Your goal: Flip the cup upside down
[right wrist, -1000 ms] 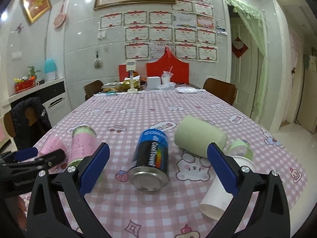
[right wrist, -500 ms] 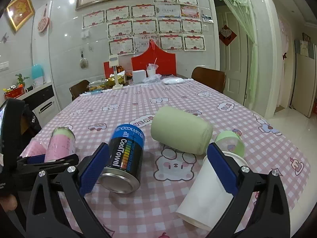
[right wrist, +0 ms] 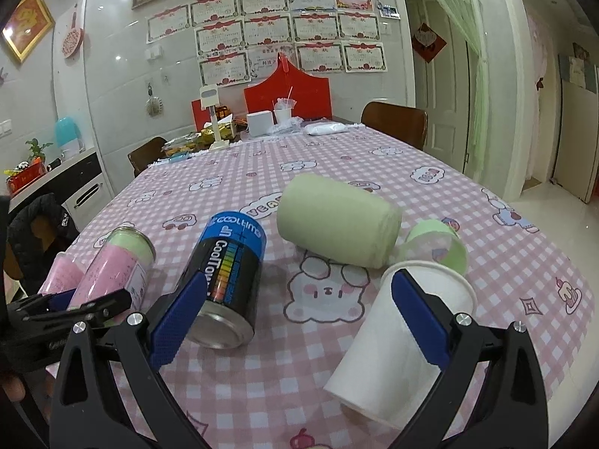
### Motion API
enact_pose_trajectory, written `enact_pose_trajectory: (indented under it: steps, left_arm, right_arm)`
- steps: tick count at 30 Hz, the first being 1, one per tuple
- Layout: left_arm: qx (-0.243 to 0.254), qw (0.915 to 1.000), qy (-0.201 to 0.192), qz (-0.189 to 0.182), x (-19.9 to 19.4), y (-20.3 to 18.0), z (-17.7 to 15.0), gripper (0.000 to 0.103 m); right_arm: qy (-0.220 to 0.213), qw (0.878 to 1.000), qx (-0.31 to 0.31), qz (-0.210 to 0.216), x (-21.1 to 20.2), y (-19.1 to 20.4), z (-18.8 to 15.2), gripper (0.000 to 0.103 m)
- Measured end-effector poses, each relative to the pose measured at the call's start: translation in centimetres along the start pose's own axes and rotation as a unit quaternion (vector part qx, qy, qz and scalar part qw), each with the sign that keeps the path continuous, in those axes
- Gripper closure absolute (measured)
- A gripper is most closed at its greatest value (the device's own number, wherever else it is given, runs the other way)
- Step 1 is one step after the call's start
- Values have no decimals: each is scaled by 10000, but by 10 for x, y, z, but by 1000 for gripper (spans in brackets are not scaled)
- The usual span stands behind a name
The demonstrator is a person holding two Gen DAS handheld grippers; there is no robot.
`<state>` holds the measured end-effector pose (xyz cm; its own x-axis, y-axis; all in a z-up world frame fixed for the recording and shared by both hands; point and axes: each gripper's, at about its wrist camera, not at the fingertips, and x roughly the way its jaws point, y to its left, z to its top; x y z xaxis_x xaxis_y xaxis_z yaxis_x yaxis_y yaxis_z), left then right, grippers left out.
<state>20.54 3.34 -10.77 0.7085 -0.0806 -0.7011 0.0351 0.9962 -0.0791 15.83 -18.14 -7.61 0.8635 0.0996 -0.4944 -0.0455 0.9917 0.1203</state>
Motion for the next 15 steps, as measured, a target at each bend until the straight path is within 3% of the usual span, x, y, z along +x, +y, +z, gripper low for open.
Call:
enact_pose_trajectory:
  steps: [15]
  left_arm:
    - [619, 9961, -205, -600, -68, -17, -65, 32]
  right_arm:
    - [138, 9993, 106, 326, -45, 4, -10, 8]
